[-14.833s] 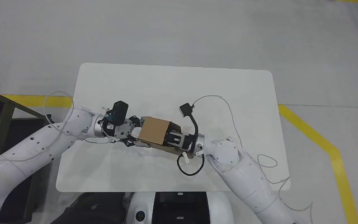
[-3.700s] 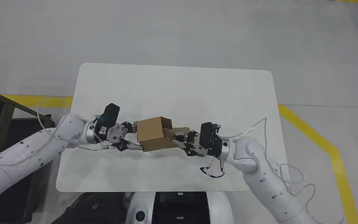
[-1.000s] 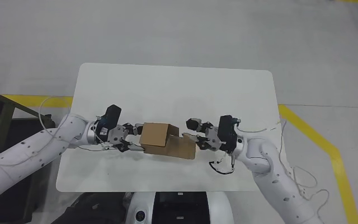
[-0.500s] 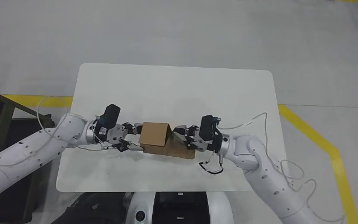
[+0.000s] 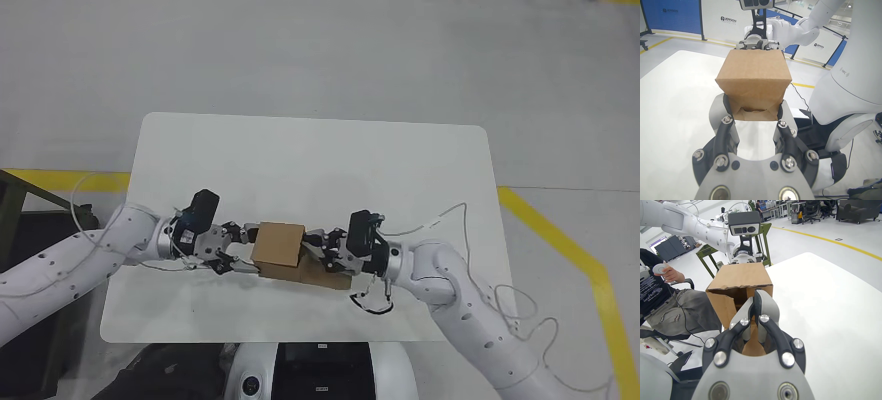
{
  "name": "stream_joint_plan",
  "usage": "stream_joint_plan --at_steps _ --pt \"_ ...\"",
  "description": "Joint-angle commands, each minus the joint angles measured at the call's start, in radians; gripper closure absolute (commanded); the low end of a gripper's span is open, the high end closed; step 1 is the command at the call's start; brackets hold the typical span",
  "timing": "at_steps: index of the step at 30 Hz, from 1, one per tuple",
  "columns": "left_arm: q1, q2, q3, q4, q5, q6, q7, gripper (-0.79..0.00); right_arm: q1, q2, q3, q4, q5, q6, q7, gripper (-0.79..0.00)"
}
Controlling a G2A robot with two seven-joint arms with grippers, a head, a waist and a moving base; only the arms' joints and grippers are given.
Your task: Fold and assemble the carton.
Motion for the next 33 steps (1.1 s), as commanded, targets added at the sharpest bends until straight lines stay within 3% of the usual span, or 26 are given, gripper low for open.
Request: stream_joint_plan --at_steps 1,10,15,18,21,22,23,29,33 --pt "0.0 -0.002 0.0 0.0 0.002 0.0 0.0 0.0 0.002 0.0 -0.002 0.006 0.002 0.0 -0.003 0.0" --pt "-0.008 -0.006 0.0 0.035 -0.029 0.0 0.0 0.0 -0.032 0.013 0.054 -0.015 -0.006 0.004 -0.029 -0.203" --pt "-0.012 -0.004 0.0 0.054 -0.046 0.0 0.0 0.0 -0.087 0.026 0.12 -0.032 0.061 0.018 -0.066 -0.249" --pt "-0.015 0.0 -0.003 0.056 -0.055 0.0 0.0 0.0 -0.116 0.033 0.145 -0.027 0.191 0.069 0.015 -0.419" --pt "-0.014 0.008 -0.014 0.053 -0.065 0.0 0.0 0.0 -0.128 0.04 0.172 -0.047 0.316 0.124 0.111 -0.64" --pt "-0.013 0.011 -0.02 0.053 -0.069 0.0 0.0 0.0 -0.135 0.042 0.18 -0.049 0.366 0.143 0.142 -0.757" --pt "-0.01 0.015 -0.027 0.053 -0.073 0.0 0.0 0.0 -0.139 0.046 0.192 -0.059 0.415 0.161 0.18 -0.785" --pt "0.008 0.032 -0.067 0.056 -0.088 0.0 0.0 0.0 -0.15 0.059 0.216 -0.047 0.793 0.264 0.4 -0.785" --pt "0.024 0.042 -0.095 0.05 -0.091 0.0 0.0 0.0 -0.149 0.065 0.231 -0.055 0.872 0.35 0.489 -0.785"
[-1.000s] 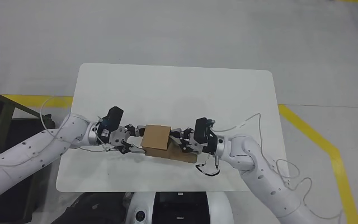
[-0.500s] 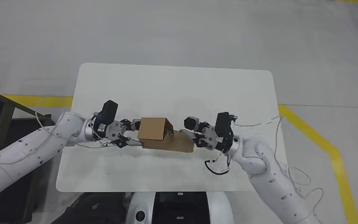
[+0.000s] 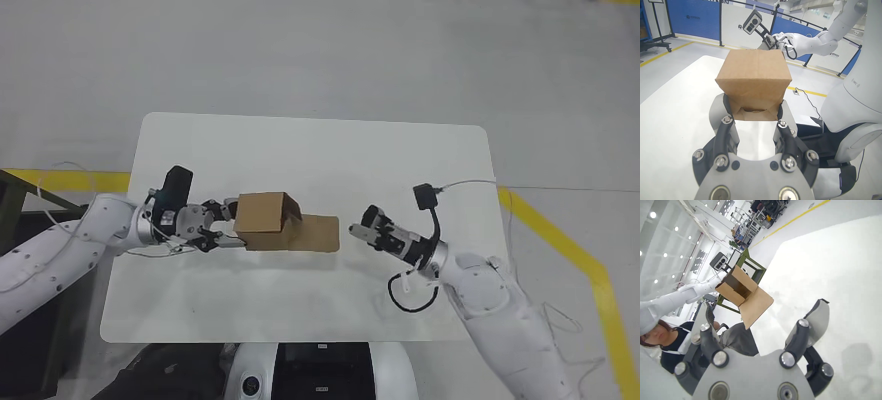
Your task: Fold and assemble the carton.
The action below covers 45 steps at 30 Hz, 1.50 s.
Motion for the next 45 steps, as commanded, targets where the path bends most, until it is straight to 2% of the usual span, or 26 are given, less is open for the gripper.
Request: stream_joint_plan --at_steps 1,5,16,18,19,22,25,26,28,32,36,38,39,40,45 --pt "0.011 0.006 -0.018 -0.005 -0.001 0.0 0.0 0.0 -0.005 0.003 0.009 -0.005 0.014 0.046 0.024 -0.785" --pt "0.033 0.013 -0.05 -0.017 -0.005 0.0 0.0 0.0 -0.018 0.001 0.0 -0.004 0.148 0.055 0.059 -0.785" --pt "0.099 0.023 -0.132 -0.048 -0.014 0.0 0.0 0.0 -0.02 0.001 -0.002 -0.003 0.152 0.061 0.056 -0.785" --pt "0.108 0.023 -0.141 -0.05 -0.013 0.0 0.0 0.0 -0.024 -0.002 -0.018 0.004 0.196 0.116 0.065 -0.785" --pt "0.113 0.023 -0.15 -0.051 -0.01 0.0 0.0 0.0 -0.017 -0.002 -0.022 0.008 0.216 0.187 0.073 -0.785" --pt "0.127 0.025 -0.166 -0.052 -0.007 0.0 0.0 0.0 -0.008 -0.003 -0.024 0.012 0.283 0.309 0.104 -0.785" --pt "0.133 0.025 -0.172 -0.054 -0.006 0.0 0.0 0.0 -0.002 -0.002 -0.023 0.014 0.302 0.353 0.118 -0.782" --pt "0.133 0.025 -0.172 -0.054 -0.006 0.0 0.0 0.0 -0.002 -0.002 -0.023 0.014 0.302 0.353 0.118 -0.696" --pt "0.133 0.025 -0.172 -0.054 -0.006 0.0 0.0 0.0 -0.002 -0.002 -0.023 0.014 0.302 0.353 0.118 -0.425" --pt "0.133 0.025 -0.172 -0.054 -0.006 0.0 0.0 0.0 -0.002 -0.002 -0.023 0.014 0.302 0.353 0.118 -0.308" --pt "0.133 0.025 -0.172 -0.054 -0.006 0.0 0.0 0.0 -0.002 -0.002 -0.023 0.014 0.302 0.353 0.118 -0.385" --pt "0.133 0.025 -0.172 -0.054 -0.006 0.0 0.0 0.0 -0.002 -0.002 -0.023 0.014 0.302 0.353 0.118 -0.391" --pt "0.133 0.025 -0.172 -0.054 -0.006 0.0 0.0 0.0 -0.002 -0.002 -0.023 0.014 0.302 0.353 0.118 -0.449" --pt "0.133 0.025 -0.172 -0.054 -0.006 0.0 0.0 0.0 -0.002 -0.002 -0.023 0.014 0.302 0.353 0.118 -0.696" --pt "0.133 0.025 -0.172 -0.054 -0.006 0.0 0.0 0.0 -0.002 -0.002 -0.023 0.014 0.302 0.353 0.118 -0.696"
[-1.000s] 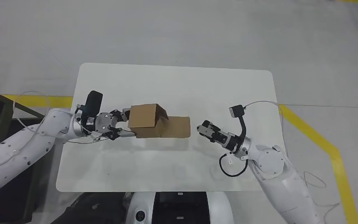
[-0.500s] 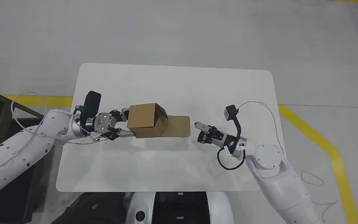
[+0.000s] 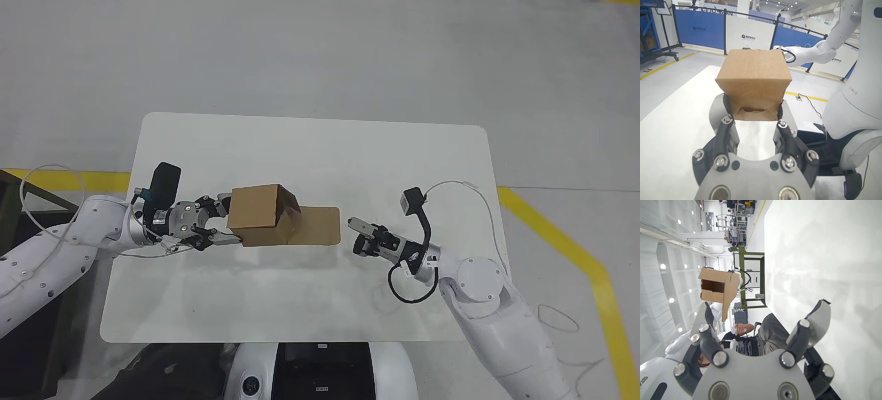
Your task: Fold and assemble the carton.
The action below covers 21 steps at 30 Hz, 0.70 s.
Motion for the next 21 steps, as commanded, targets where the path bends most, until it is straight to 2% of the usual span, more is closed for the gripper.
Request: stream_joint_plan --at_steps 1,9,10,11,12,13,17,18,21 --pt "0.0 0.0 0.0 0.0 0.0 0.0 0.0 0.0 0.0 0.0 0.0 0.0 -0.002 -0.009 -0.001 -0.696" --pt "0.0 0.0 0.0 0.0 0.0 0.0 0.0 0.0 0.0 0.0 0.0 0.0 -0.002 -0.009 -0.001 -0.696" --pt "0.0 0.0 0.0 0.0 0.0 0.0 0.0 0.0 0.0 0.0 0.0 0.0 -0.002 -0.009 -0.001 -0.763" --pt "0.0 0.0 0.0 0.0 0.0 0.0 0.0 0.0 0.0 0.0 0.0 0.0 -0.002 -0.009 -0.001 -0.437" --pt "0.0 0.0 0.0 0.0 0.0 0.0 0.0 0.0 0.0 0.0 0.0 0.0 -0.002 -0.009 -0.001 -0.363" --pt "0.0 0.0 0.0 0.0 0.0 0.0 0.0 0.0 0.0 0.0 0.0 0.0 -0.002 -0.009 -0.001 -0.379" --pt "0.0 0.0 0.0 0.0 0.0 0.0 0.0 0.0 0.0 0.0 0.0 0.0 -0.002 -0.009 -0.001 -0.529" --pt "0.0 0.0 0.0 0.0 0.0 0.0 0.0 0.0 0.0 0.0 0.0 0.0 -0.002 -0.009 -0.001 -0.653" --pt "0.0 0.0 0.0 0.0 0.0 0.0 0.0 0.0 0.0 0.0 0.0 0.0 -0.002 -0.009 -0.001 -0.653"
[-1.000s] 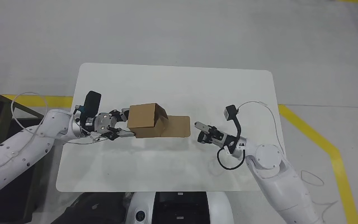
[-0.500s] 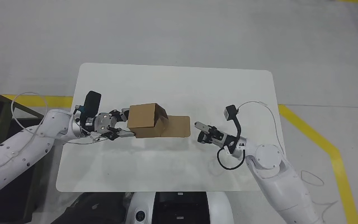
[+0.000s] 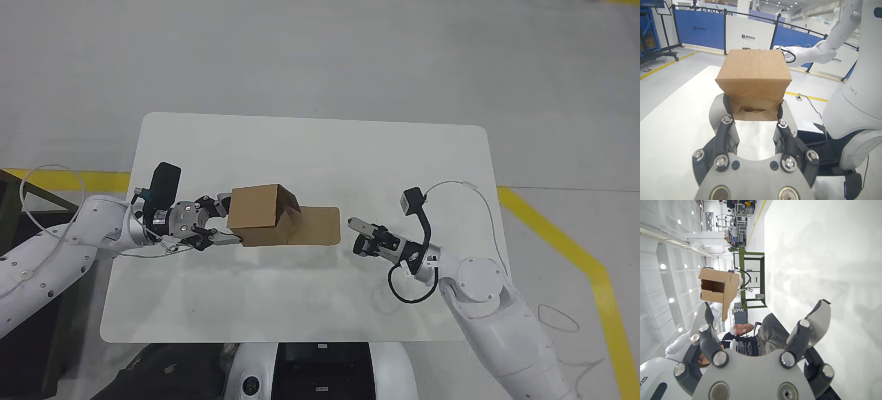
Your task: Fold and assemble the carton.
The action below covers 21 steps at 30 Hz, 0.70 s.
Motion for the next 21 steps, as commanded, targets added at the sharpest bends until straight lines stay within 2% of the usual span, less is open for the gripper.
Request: stream_joint_plan --at_steps 1,6,7,12,14,15,16,17,21 --pt "0.0 0.0 0.0 0.0 0.0 0.0 0.0 0.0 0.0 0.0 0.0 0.0 -0.002 -0.009 -0.001 -0.653" --pt "0.0 0.0 0.0 0.0 0.0 0.0 0.0 0.0 0.0 0.0 0.0 0.0 -0.002 -0.009 -0.001 -0.653" --pt "0.0 0.0 0.0 0.0 0.0 0.0 0.0 0.0 0.0 0.0 0.0 0.0 -0.002 -0.009 -0.001 -0.785" --pt "0.0 0.0 0.0 0.0 0.0 0.0 0.0 -0.003 0.0 0.0 0.0 0.0 -0.002 -0.009 -0.001 -0.785" --pt "0.0 0.0 0.0 0.0 0.0 0.0 0.0 -0.228 0.0 0.0 0.0 0.0 -0.002 -0.009 -0.001 -0.785" --pt "0.0 0.0 0.0 0.0 0.0 0.0 0.0 -0.222 0.0 0.0 0.0 0.0 -0.002 -0.009 -0.001 -0.785" --pt "0.0 0.0 0.0 0.0 0.0 0.0 0.0 -0.179 0.0 0.0 0.0 0.0 -0.002 -0.009 -0.001 -0.785" --pt "0.0 0.0 0.0 0.0 0.0 0.0 0.0 0.0 0.0 0.0 0.0 0.0 -0.002 -0.009 -0.001 -0.785" --pt "0.0 0.0 0.0 0.0 0.0 0.0 0.0 0.0 0.0 0.0 0.0 0.0 -0.002 -0.009 -0.001 -0.785"
